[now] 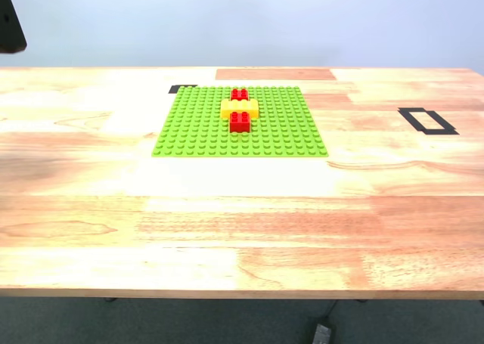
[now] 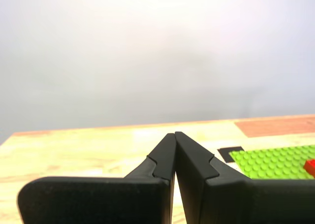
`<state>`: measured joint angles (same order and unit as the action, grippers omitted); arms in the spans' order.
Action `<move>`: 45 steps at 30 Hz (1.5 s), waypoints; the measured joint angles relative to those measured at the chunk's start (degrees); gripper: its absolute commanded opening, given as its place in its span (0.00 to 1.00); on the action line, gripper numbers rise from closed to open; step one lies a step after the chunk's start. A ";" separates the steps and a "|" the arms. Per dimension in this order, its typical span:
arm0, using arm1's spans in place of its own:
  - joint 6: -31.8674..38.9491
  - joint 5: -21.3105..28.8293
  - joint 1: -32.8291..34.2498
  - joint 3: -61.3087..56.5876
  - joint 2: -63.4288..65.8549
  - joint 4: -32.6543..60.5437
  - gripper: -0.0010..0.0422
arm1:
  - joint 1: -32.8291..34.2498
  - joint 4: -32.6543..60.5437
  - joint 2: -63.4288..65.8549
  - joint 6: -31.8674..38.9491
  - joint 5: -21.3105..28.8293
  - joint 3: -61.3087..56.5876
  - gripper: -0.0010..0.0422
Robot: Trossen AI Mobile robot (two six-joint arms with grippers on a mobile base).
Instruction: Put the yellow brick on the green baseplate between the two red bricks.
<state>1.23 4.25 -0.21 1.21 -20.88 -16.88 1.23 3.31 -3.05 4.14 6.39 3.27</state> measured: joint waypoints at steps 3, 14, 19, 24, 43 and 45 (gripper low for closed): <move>-1.77 -1.27 0.04 -0.63 0.63 1.73 0.02 | -0.02 0.28 1.49 0.33 -0.11 -0.76 0.02; -1.53 -2.34 0.09 -0.68 3.19 5.53 0.02 | -0.02 0.11 -0.48 -0.22 -0.42 -0.90 0.02; -4.02 -2.36 0.09 -0.70 3.91 8.39 0.02 | -0.02 0.11 -1.66 0.00 -0.44 -0.90 0.02; -4.11 -2.95 0.09 -0.70 3.98 9.05 0.02 | -0.02 0.11 -2.80 0.13 -0.44 -0.90 0.02; -4.00 -2.89 0.09 -0.74 4.00 9.09 0.02 | -0.04 0.11 -2.89 0.13 -0.79 -0.90 0.02; -3.91 -2.86 0.09 -0.70 4.02 10.60 0.02 | -0.04 0.11 -2.89 0.13 -0.76 -0.90 0.02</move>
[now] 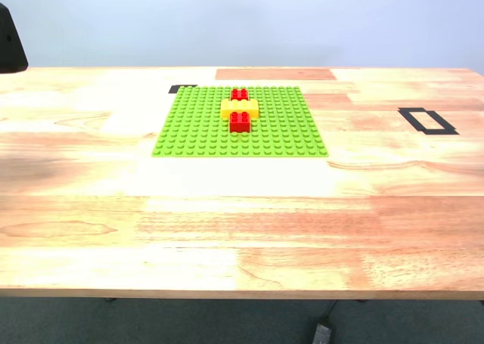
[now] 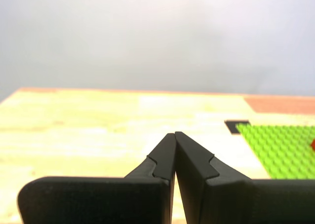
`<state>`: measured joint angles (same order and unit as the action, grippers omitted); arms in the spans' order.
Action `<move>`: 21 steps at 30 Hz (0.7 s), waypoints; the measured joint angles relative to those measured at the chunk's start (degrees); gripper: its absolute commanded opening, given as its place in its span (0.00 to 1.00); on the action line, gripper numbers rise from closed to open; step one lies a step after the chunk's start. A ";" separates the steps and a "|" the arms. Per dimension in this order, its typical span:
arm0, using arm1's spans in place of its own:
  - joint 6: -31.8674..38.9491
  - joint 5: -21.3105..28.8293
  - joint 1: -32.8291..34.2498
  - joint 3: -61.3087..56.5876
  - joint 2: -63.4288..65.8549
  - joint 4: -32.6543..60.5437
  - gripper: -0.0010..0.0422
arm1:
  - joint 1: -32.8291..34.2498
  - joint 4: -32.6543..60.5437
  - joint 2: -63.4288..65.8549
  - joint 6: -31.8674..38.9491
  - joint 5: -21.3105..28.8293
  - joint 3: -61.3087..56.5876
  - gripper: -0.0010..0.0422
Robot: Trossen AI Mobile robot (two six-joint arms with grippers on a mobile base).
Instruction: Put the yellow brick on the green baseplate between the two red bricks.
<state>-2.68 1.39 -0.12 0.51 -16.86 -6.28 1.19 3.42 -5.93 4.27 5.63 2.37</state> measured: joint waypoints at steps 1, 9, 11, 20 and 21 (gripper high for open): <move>0.00 0.02 0.00 0.02 -0.09 0.74 0.02 | 0.02 0.00 0.00 0.00 0.00 0.00 0.02; 0.02 0.13 0.00 -0.02 -0.13 3.30 0.02 | 0.02 -0.02 -0.02 0.00 0.04 -0.02 0.02; 0.02 0.13 0.00 -0.02 -0.07 3.34 0.02 | 0.02 -0.02 -0.02 0.00 0.07 -0.02 0.02; 0.02 0.11 0.00 0.00 -0.09 3.65 0.02 | 0.02 -0.02 -0.02 0.00 0.26 -0.02 0.02; 0.02 0.11 0.00 0.00 -0.07 3.56 0.02 | 0.02 -0.02 -0.02 0.00 0.24 -0.02 0.02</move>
